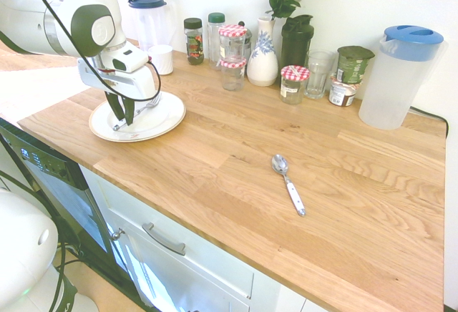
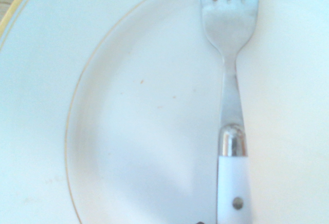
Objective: Put the fork into the plate
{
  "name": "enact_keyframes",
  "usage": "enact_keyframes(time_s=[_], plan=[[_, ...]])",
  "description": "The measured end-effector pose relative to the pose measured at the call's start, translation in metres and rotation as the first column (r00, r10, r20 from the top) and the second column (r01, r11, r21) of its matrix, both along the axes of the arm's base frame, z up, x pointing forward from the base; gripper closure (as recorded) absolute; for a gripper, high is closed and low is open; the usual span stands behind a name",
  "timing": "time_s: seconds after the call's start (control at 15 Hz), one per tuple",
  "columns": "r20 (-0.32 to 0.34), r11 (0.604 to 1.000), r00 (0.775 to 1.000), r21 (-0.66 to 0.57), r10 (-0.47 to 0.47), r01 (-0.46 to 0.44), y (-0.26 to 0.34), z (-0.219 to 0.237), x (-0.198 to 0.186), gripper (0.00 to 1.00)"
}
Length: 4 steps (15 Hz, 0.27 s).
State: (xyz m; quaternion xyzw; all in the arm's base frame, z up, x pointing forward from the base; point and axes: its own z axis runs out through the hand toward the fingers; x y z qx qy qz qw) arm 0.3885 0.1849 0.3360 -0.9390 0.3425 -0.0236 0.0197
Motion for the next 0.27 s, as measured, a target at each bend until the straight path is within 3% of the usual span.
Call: enact_keyframes(time_s=[0.27], plan=[[0.03,1.0,1.0,0.012,-0.011,0.01,-0.002,0.014,0.011,0.0]])
